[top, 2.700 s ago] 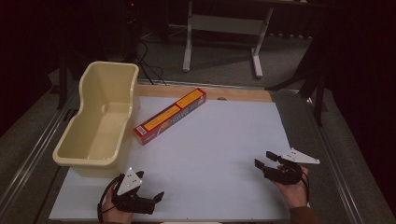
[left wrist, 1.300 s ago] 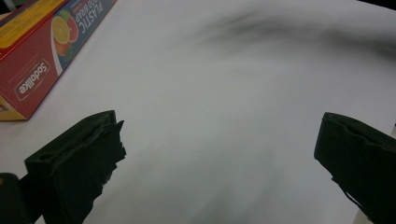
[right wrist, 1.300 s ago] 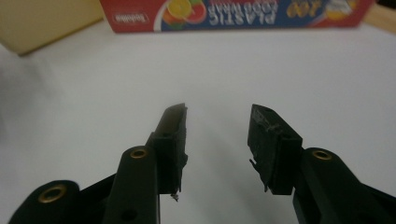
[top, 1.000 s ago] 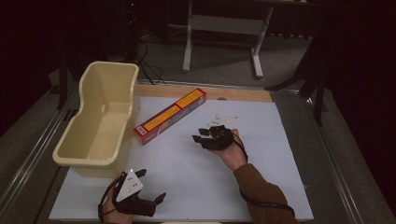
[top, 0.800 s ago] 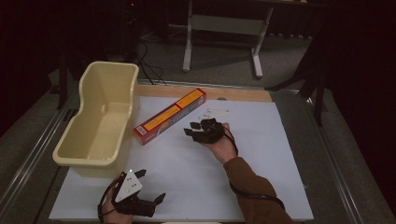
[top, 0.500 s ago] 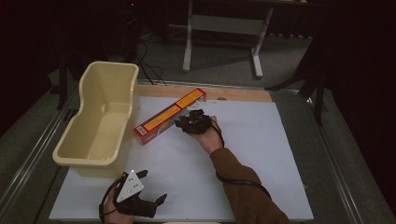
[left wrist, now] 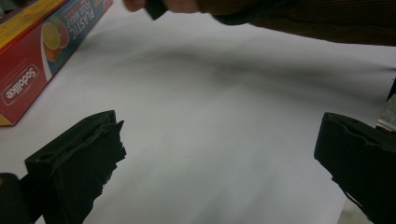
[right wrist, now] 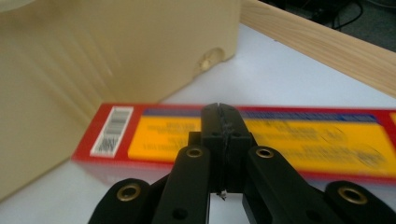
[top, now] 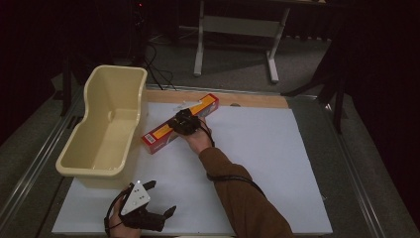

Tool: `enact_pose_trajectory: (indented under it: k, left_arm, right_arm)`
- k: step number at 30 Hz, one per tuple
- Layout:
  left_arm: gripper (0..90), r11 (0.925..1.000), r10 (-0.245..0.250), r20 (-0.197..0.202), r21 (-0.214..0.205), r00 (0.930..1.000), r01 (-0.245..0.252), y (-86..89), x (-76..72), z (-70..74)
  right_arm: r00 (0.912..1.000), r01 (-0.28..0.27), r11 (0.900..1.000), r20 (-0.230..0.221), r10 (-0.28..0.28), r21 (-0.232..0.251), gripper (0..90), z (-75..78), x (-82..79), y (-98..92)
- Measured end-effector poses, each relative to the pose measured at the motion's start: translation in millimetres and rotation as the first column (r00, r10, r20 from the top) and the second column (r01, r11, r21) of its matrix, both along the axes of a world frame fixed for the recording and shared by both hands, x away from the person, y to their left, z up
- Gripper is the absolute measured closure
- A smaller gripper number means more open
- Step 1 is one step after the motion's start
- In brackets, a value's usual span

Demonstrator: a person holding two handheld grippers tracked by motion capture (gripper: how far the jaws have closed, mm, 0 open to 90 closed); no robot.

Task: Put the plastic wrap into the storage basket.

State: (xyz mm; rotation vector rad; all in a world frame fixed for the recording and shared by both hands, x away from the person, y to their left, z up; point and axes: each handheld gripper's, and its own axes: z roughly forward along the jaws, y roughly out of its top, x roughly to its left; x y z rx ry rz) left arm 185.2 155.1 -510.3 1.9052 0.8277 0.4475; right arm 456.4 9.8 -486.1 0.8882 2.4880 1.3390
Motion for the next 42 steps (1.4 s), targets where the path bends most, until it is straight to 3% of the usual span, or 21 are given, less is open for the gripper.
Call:
enact_pose_trajectory:
  k: [10, 16, 19, 26, 36, 39, 40, 42]
  left_arm:
    - [0.6, 0.9998, -0.003, 0.005, -0.018, 1.0000, 0.003, 2.9, -1.5, 0.7]
    - [0.6, 0.9997, 0.000, 0.014, -0.026, 0.9999, 0.001, 5.2, -3.6, 2.0]
    - [0.6, 0.9996, 0.003, 0.014, -0.029, 0.9999, -0.002, 6.0, -3.7, 2.0]
    - [0.6, 0.9996, 0.006, 0.015, -0.027, 0.9999, -0.005, 4.7, -4.3, 2.1]
    - [0.6, 1.0000, 0.004, 0.017, -0.007, 0.9998, -0.004, 2.0, -3.5, 2.7]
    - [0.6, 1.0000, 0.003, 0.018, -0.005, 0.9998, -0.003, 1.7, -3.3, 2.7]
    - [0.6, 1.0000, 0.003, 0.016, 0.001, 0.9999, -0.003, 0.7, -2.5, 2.3]
    - [0.6, 1.0000, 0.002, 0.018, 0.003, 0.9998, -0.002, 0.5, -2.6, 2.5]
  right_arm:
    - [0.9999, 0.002, 0.9995, -0.014, -0.003, -0.032, 90.0, -6.7, 8.1, 54.1]
    - [0.9984, 0.019, 0.9960, -0.051, -0.024, -0.088, 90.0, -16.5, 10.9, 68.2]
    - [0.9971, 0.037, 0.9956, -0.064, -0.042, -0.086, 90.0, -17.4, 10.5, 69.6]
    - [0.9986, 0.018, 0.9920, -0.046, -0.024, -0.125, 90.0, -10.1, 2.5, 64.6]
    - [0.9999, -0.010, 0.9983, -0.006, 0.010, -0.057, 90.0, -3.8, -19.8, 33.9]
    - [0.9999, -0.011, 0.9988, -0.008, 0.011, -0.049, 90.0, -5.0, -23.9, 28.1]
    - [0.9999, -0.013, 0.9991, -0.007, 0.013, -0.041, 90.0, -13.0, -30.2, 19.3]
    - [0.9996, 0.004, 1.0000, -0.030, -0.004, 0.003, 90.0, -15.6, -35.4, 11.3]
